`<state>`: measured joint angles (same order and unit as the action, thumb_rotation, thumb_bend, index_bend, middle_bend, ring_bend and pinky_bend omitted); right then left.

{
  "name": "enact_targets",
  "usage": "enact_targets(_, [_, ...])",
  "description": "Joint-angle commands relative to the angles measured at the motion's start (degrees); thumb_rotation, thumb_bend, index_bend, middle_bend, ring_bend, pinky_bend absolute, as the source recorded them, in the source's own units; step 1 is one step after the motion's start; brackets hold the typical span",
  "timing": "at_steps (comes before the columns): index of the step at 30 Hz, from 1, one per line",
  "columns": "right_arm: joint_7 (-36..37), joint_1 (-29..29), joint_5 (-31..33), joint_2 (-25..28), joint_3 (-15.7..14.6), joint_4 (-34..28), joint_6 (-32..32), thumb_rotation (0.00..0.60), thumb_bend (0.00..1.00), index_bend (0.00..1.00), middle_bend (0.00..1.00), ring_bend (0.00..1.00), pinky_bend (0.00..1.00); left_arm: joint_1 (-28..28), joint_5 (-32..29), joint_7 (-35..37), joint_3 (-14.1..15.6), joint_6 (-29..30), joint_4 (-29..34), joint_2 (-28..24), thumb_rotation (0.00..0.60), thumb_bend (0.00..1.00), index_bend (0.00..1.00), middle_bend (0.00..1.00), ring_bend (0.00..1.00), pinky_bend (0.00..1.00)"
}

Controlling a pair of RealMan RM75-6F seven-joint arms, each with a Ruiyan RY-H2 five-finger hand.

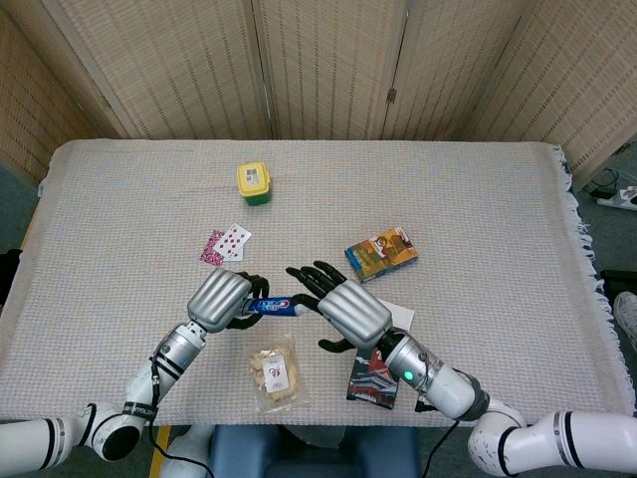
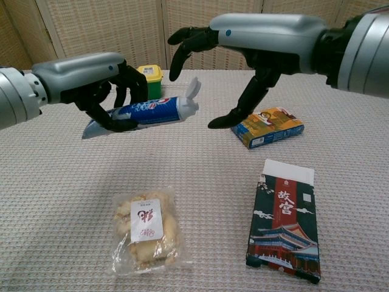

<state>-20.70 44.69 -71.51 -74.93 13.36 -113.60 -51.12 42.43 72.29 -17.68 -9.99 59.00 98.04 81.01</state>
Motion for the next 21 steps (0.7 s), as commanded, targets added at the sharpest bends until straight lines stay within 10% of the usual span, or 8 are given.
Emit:
enact_targets(1, [-0.5, 0.2, 0.7, -0.1, -0.5, 0.2, -0.2, 0.600, 0.27, 0.30, 0.03, 0.00, 0.00, -0.1, -0.1, 0.5, 0.0, 0.1, -0.1, 0.0, 0.600, 0.72, 0.82, 0.81, 0.75, 0.81])
enact_targets(21, [1.4, -0.1, 2.4, 0.8, -3.3, 1.8, -1.6, 0.600, 0.27, 0.30, 0.04, 0.00, 0.00, -1.8, 4.9, 8.0, 1.0, 2.5, -1.2, -1.5, 0.600, 0.73, 0.82, 0.81, 0.75, 0.81])
